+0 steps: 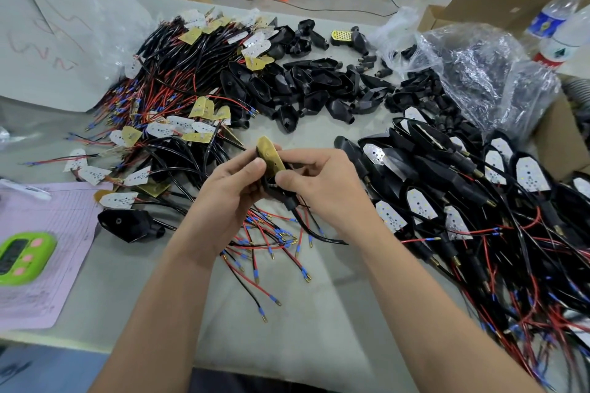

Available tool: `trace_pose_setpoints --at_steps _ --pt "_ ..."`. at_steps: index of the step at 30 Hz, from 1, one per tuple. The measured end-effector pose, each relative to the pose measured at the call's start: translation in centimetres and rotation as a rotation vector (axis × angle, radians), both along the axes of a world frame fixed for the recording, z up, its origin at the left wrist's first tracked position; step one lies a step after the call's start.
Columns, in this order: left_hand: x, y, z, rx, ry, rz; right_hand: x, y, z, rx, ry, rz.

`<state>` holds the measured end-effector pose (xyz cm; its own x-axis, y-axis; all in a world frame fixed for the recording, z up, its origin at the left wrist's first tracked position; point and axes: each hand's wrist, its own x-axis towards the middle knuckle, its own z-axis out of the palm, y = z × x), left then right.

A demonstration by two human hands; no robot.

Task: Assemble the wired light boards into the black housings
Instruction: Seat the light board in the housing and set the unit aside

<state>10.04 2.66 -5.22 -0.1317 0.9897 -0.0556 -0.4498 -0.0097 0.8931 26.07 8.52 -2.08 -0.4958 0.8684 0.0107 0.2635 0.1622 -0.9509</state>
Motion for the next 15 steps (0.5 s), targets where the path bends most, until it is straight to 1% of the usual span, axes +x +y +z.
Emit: trace_pose_setpoints --at_steps 2,5,7,9,11,15 --pt "0.1 0.3 0.3 -0.021 0.004 0.03 -0.2 -0.3 0.1 0.104 -0.024 -0.064" --pt "0.2 0.5 0.4 -0.078 0.055 0.069 -0.6 -0.6 0.4 0.304 -0.111 -0.146" --pt "0.2 0.5 0.4 -0.107 0.083 0.081 -0.5 -0.7 0.9 0.426 -0.195 -0.083" --pt "0.2 0.5 0.3 -0.127 0.099 0.098 -0.5 -0.8 1.3 0.523 -0.346 0.027" --pt "0.2 0.5 0.2 -0.14 0.131 0.109 -0.5 -0.6 1.5 0.551 -0.438 0.077" --pt "0.3 0.5 0.0 -0.147 0.169 0.09 -0.4 -0.1 1.5 0.484 -0.396 0.058"
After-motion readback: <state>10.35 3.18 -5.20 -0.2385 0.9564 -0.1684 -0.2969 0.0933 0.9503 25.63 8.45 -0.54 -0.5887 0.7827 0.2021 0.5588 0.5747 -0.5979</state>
